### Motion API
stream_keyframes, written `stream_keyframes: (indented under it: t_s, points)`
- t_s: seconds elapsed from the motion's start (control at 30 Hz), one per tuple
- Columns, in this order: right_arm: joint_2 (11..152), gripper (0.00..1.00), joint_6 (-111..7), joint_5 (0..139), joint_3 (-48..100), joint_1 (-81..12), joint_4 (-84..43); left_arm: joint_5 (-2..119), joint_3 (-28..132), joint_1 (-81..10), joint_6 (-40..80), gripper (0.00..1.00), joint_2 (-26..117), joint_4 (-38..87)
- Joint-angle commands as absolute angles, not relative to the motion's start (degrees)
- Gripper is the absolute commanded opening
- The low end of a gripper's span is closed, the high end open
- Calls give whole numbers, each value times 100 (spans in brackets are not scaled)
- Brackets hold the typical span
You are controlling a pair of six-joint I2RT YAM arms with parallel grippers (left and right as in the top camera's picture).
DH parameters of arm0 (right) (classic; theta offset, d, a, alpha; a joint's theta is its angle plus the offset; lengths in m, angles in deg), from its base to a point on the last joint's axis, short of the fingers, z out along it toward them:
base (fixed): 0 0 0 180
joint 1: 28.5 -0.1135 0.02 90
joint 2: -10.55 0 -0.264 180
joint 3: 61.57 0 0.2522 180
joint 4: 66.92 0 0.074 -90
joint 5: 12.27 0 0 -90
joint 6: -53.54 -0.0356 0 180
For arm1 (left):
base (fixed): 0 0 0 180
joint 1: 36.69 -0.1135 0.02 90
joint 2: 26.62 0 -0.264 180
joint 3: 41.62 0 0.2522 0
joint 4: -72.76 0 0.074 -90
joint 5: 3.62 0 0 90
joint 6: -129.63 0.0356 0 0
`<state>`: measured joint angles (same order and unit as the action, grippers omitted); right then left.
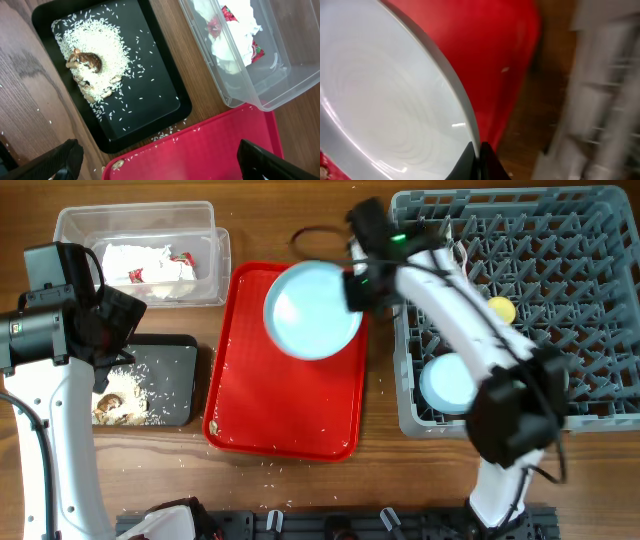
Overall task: Sort waste into correct bins and load items into the dishwasher rack
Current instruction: 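Carry the plate over the dish rack and lower it upright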
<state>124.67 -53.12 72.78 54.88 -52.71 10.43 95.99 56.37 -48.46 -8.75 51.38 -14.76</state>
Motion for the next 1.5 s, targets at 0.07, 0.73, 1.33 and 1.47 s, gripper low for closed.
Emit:
stream_keyframes:
  t_s: [0.07, 0.73, 1.33, 1.47]
  points:
    - [11495, 4, -5391, 7785, 5654, -4484, 969, 9653, 5652, -4881, -901, 100, 5149, -1478]
    - [11331, 4, -7002, 11625, 4752, -3758, -56, 9653, 5652, -4881, -901, 100, 5149, -1478]
    - [11331, 4, -6967, 11761, 4468, -4318, -174, 9651, 5652, -4881, -901, 100, 5149, -1478]
    - [11331, 4, -6965, 12014, 4468, -4318, -124, 9653, 5652, -4881, -901, 100, 5149, -1480]
